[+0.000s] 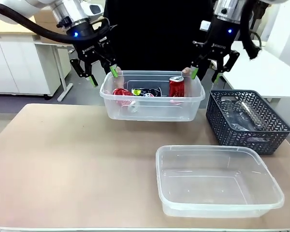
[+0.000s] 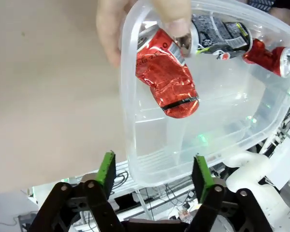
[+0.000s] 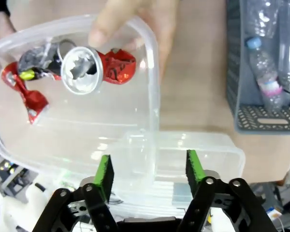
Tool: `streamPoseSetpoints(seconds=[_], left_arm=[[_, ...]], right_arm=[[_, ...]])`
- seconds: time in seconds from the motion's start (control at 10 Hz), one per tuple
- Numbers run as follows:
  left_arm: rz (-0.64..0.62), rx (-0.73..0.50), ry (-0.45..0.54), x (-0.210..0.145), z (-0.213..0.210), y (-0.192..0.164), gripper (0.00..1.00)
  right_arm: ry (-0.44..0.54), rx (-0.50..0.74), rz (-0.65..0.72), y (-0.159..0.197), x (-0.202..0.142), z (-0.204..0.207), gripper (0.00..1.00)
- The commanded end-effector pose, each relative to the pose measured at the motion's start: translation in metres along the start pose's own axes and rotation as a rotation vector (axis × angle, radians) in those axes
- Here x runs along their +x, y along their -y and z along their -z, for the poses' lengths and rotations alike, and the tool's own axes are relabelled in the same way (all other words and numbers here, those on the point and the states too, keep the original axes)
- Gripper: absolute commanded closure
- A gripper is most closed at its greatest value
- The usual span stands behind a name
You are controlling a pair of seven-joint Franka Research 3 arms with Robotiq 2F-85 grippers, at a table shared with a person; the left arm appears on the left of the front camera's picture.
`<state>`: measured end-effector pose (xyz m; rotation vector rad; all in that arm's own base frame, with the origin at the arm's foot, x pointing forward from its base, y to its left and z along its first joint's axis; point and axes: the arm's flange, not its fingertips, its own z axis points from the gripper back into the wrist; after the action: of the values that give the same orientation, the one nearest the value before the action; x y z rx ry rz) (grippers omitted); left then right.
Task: Sort the waste into each basket.
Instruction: Release the Organizing box you were holding, then pick up the Organizing box on the right side of the table and lift it.
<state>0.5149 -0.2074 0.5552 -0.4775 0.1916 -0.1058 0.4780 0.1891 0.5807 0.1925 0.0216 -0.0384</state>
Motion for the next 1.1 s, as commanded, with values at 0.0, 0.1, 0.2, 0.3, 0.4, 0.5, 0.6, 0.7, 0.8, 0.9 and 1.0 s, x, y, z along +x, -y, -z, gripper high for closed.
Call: streamPoseSetpoints(seconds=[0.0, 0.1, 0.2, 0.3, 0.4, 0.5, 0.6, 0.7, 0.8, 0.9, 1.0], left_arm=[[0.01, -0.003, 0.048, -0.015, 0.006, -0.01, 0.0], [0.004, -0.007, 0.043, -0.013, 0.01, -0.012, 0.0], [0.004, -0.017, 0.045, -0.013, 0.012, -0.014, 0.0], [-0.034, -0.031, -0.004, -0.01, 0.014, -0.016, 0.0], [-0.008, 0.003, 0.032, -0.009, 0.003, -0.006, 0.0], [-0.008, 0.003, 0.032, -0.009, 0.003, -0.006, 0.0], [-0.008, 0.003, 0.032, -0.009, 0.003, -0.006, 0.0], [-0.008, 0.003, 0.032, -0.009, 0.003, -0.006, 0.0], [-0.008, 0.003, 0.032, -0.009, 0.003, -0.006, 0.0], [-0.008, 0.003, 0.032, -0.009, 0.003, -0.006, 0.0], [-0.008, 0.003, 0.032, -0.009, 0.003, -0.006, 0.0]], right_arm=[[0.065, 0.07, -0.025, 0.023, -0.015, 0.01, 0.0], [0.089, 0.092, -0.028, 0.028, -0.015, 0.013, 0.0], [0.116, 0.096, -0.026, 0.03, -0.013, 0.016, 0.0], [0.104, 0.09, -0.002, 0.03, -0.008, 0.02, 0.0], [0.078, 0.054, 0.006, 0.021, -0.01, 0.004, 0.0], [0.078, 0.054, 0.006, 0.021, -0.01, 0.004, 0.0], [0.078, 0.054, 0.006, 0.021, -0.01, 0.004, 0.0], [0.078, 0.054, 0.006, 0.021, -0.01, 0.004, 0.0], [0.078, 0.054, 0.006, 0.021, -0.01, 0.004, 0.0], [0.078, 0.054, 0.006, 0.021, -0.01, 0.004, 0.0], [0.078, 0.054, 0.006, 0.021, -0.01, 0.004, 0.0]])
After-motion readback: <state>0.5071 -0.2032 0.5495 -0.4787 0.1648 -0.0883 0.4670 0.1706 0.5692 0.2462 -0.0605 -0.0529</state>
